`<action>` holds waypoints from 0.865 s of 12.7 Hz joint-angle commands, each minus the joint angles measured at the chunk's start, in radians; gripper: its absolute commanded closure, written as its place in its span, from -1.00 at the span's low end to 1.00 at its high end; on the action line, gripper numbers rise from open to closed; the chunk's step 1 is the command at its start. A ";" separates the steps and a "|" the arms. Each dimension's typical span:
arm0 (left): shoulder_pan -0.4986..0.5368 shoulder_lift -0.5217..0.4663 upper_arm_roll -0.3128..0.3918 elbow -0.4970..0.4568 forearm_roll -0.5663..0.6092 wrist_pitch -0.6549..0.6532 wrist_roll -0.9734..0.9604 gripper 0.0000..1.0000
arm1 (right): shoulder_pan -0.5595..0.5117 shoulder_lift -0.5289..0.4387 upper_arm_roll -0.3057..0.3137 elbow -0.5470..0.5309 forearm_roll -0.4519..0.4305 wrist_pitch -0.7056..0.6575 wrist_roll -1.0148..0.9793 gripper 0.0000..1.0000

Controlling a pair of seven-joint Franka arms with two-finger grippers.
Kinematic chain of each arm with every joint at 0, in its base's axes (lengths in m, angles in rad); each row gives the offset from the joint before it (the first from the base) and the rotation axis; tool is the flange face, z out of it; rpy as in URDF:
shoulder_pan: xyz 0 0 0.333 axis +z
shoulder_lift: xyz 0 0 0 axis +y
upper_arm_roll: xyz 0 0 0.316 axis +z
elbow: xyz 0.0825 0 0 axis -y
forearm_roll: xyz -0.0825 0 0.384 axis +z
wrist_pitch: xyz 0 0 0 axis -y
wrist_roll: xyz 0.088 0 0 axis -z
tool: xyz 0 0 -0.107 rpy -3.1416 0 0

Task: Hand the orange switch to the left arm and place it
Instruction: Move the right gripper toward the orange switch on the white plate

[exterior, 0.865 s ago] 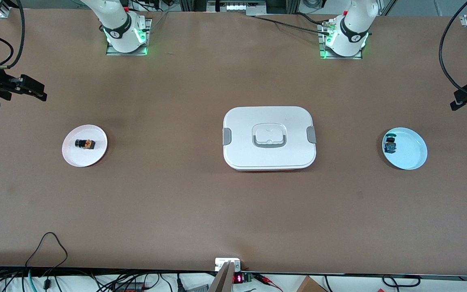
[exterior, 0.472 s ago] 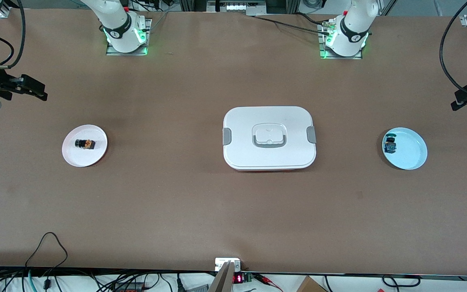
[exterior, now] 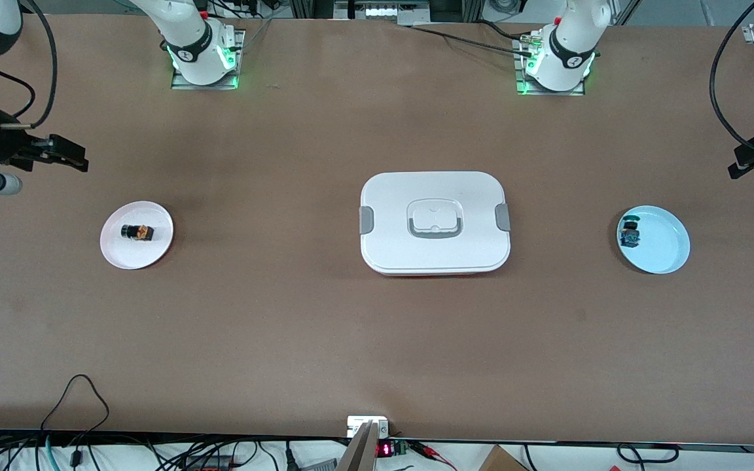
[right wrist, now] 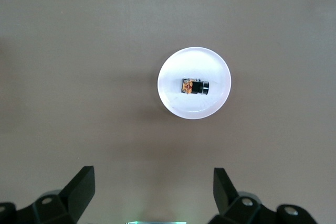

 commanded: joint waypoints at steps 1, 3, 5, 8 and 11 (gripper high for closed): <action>-0.007 0.021 -0.002 0.034 0.036 -0.015 0.001 -1.00 | -0.004 0.039 0.001 0.021 0.008 0.005 -0.014 -1.00; -0.007 0.021 -0.002 0.034 0.036 -0.015 0.002 -1.00 | -0.008 0.058 0.001 0.020 0.009 0.027 -0.014 -1.00; -0.007 0.021 -0.002 0.034 0.036 -0.015 0.002 -1.00 | -0.008 0.079 0.001 0.020 0.008 0.047 -0.015 -1.00; -0.007 0.021 -0.002 0.034 0.036 -0.015 0.002 -1.00 | -0.001 0.119 0.001 0.020 -0.001 0.082 -0.015 -1.00; -0.007 0.021 -0.002 0.034 0.036 -0.015 0.001 -1.00 | -0.001 0.174 0.001 0.015 -0.004 0.111 -0.017 -1.00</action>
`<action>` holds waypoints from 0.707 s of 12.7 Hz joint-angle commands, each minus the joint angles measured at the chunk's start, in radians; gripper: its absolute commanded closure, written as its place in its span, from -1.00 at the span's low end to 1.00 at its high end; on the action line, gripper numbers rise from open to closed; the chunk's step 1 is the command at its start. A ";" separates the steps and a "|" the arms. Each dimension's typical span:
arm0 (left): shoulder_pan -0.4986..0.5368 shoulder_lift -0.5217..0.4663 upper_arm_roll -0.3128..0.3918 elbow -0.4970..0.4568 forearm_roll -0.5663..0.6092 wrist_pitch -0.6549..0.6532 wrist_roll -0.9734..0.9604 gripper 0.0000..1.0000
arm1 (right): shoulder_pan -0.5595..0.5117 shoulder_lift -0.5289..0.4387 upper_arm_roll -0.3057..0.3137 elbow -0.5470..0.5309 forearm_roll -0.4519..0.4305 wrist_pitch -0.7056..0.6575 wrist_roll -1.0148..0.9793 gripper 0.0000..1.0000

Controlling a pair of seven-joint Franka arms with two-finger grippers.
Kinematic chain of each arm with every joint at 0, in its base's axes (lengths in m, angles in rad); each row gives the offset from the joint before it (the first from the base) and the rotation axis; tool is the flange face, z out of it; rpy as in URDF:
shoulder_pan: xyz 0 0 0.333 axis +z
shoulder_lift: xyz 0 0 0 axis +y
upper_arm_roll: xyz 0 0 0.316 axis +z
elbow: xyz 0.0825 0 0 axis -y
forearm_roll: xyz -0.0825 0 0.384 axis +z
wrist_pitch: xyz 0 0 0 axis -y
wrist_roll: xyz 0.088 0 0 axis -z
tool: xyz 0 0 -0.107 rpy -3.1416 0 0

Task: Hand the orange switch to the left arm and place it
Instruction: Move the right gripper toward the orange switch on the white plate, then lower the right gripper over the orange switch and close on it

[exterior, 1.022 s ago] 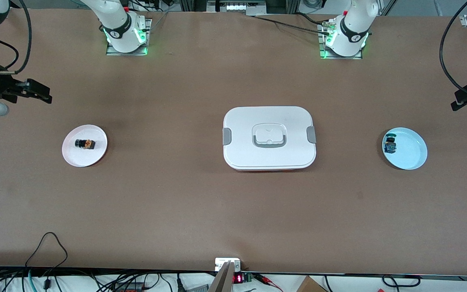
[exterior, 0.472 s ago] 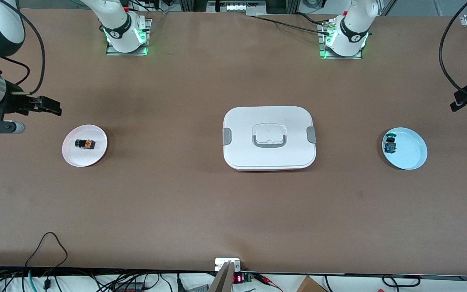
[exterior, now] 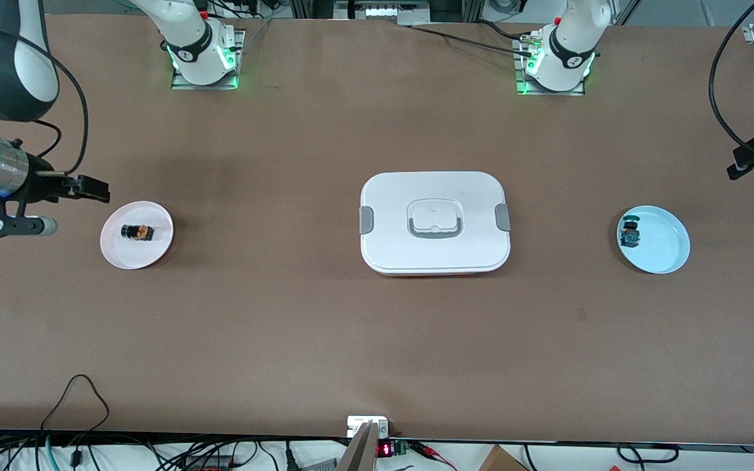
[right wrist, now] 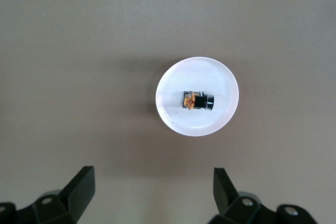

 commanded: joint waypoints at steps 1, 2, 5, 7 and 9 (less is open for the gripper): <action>-0.006 0.017 -0.002 0.033 0.036 -0.015 0.001 -1.00 | 0.000 0.052 0.002 0.017 -0.007 0.026 -0.015 -1.00; -0.006 0.017 -0.002 0.033 0.036 -0.015 0.001 -1.00 | -0.007 0.073 0.002 0.017 -0.006 0.037 -0.017 -1.00; -0.006 0.017 -0.002 0.033 0.036 -0.015 0.001 -1.00 | -0.005 0.084 -0.003 -0.069 -0.009 0.146 -0.032 -1.00; -0.006 0.017 -0.002 0.033 0.034 -0.015 0.002 -1.00 | -0.014 0.090 -0.009 -0.167 -0.015 0.253 -0.034 -1.00; -0.006 0.017 -0.002 0.033 0.034 -0.015 0.001 -1.00 | -0.040 0.104 -0.014 -0.294 -0.039 0.420 -0.034 -1.00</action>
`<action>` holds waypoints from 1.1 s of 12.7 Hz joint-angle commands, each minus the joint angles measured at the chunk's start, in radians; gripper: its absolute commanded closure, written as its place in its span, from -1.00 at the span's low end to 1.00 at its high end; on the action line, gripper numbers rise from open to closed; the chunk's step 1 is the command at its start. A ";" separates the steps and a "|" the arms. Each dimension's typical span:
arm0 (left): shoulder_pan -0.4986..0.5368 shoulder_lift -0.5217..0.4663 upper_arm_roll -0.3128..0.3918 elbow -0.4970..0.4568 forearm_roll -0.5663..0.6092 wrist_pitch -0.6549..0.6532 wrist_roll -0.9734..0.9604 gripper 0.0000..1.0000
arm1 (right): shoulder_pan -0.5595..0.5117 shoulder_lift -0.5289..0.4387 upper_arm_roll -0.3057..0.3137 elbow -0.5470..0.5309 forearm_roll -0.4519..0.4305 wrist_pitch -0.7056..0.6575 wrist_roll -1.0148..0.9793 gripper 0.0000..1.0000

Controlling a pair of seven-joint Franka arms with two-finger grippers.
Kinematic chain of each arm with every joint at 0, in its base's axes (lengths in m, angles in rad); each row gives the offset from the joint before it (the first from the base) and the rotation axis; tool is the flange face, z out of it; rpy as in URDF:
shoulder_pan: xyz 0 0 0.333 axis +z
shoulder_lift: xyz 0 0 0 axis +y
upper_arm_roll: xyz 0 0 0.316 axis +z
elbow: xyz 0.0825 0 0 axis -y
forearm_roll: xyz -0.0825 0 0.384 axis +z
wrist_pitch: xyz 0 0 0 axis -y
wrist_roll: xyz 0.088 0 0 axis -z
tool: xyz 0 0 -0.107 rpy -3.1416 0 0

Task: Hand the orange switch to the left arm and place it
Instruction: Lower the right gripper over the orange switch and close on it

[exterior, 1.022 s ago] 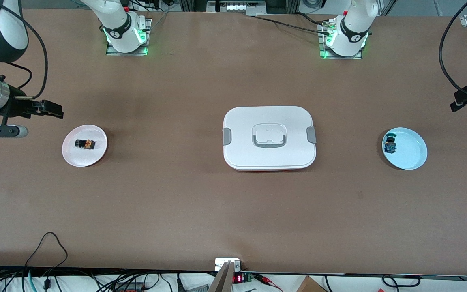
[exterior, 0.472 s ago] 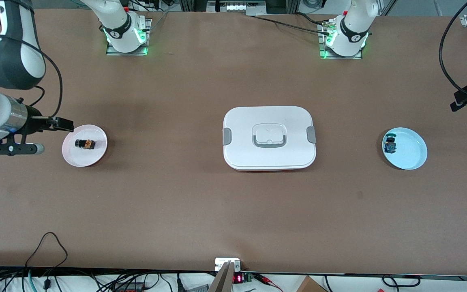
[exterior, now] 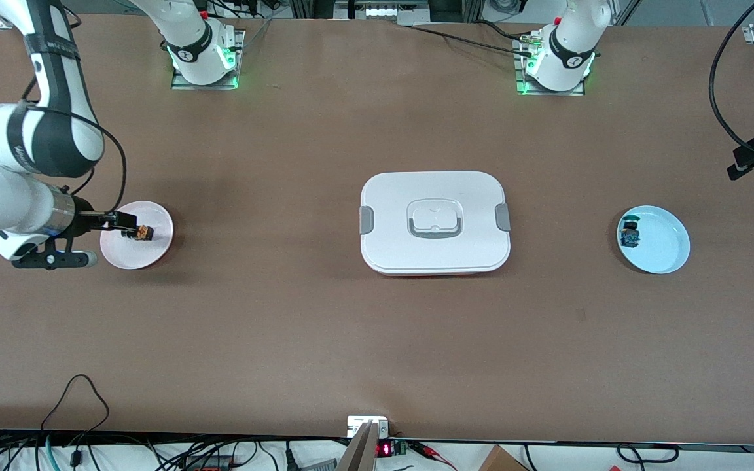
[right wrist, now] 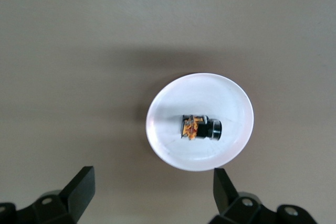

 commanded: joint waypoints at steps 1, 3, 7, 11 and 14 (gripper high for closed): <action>-0.006 0.017 -0.002 0.032 0.034 -0.015 0.001 -1.00 | -0.048 -0.013 -0.003 -0.181 -0.031 0.204 -0.038 -1.00; -0.006 0.017 -0.002 0.032 0.034 -0.015 0.002 -1.00 | -0.068 -0.012 -0.003 -0.214 -0.029 0.246 -0.155 -1.00; -0.006 0.017 -0.002 0.032 0.034 -0.015 0.002 -1.00 | -0.096 -0.002 -0.004 -0.315 -0.014 0.410 -0.174 -1.00; -0.006 0.017 -0.002 0.032 0.034 -0.015 0.002 -1.00 | -0.101 -0.003 -0.004 -0.407 -0.014 0.592 -0.171 -1.00; -0.006 0.017 -0.002 0.034 0.034 -0.015 0.002 -1.00 | -0.127 0.014 -0.004 -0.416 0.008 0.640 -0.154 -1.00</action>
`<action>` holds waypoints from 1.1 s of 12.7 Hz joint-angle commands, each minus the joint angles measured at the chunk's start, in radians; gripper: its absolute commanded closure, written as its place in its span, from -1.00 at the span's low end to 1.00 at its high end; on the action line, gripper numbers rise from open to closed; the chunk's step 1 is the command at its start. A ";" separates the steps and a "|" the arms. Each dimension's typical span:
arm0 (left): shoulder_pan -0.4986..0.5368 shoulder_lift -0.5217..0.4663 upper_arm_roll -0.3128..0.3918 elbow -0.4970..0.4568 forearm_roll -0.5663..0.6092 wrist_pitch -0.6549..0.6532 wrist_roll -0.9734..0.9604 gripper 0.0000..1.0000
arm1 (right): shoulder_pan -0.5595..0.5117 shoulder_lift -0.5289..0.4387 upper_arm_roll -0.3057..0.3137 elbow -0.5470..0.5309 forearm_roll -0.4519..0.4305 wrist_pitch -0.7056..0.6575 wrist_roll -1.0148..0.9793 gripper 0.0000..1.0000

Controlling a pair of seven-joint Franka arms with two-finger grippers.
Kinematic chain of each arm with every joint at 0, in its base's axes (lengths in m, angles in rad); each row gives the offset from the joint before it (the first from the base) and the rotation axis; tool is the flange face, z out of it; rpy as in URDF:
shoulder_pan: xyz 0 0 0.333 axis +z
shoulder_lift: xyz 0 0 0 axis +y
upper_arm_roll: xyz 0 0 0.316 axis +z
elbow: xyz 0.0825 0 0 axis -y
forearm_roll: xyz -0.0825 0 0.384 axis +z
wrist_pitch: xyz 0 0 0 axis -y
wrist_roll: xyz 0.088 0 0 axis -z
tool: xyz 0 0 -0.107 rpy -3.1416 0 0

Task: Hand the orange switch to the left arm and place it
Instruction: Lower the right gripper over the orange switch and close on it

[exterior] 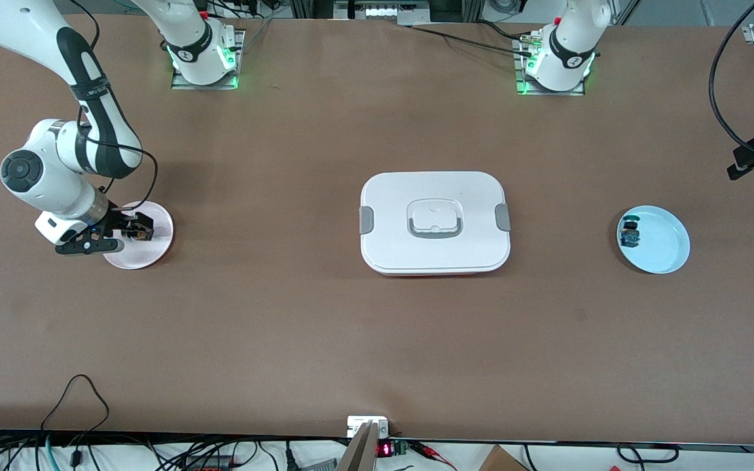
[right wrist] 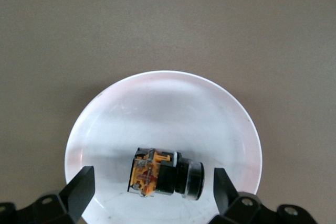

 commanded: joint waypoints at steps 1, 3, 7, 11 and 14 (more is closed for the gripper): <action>-0.006 0.016 -0.001 0.032 0.034 -0.015 0.001 -1.00 | -0.028 -0.007 0.007 -0.022 0.018 0.032 -0.007 -1.00; -0.006 0.016 -0.001 0.032 0.034 -0.016 0.001 -1.00 | -0.023 -0.002 0.007 -0.031 0.018 0.044 -0.007 -1.00; -0.006 0.016 -0.001 0.032 0.036 -0.015 0.002 -1.00 | -0.025 0.010 0.007 -0.106 0.018 0.189 0.000 -1.00; -0.006 0.016 -0.001 0.032 0.036 -0.015 0.001 -1.00 | -0.026 0.028 0.007 -0.106 0.018 0.222 0.003 -1.00; -0.006 0.016 -0.001 0.032 0.034 -0.015 0.001 -1.00 | -0.026 0.036 0.007 -0.106 0.018 0.217 0.018 -1.00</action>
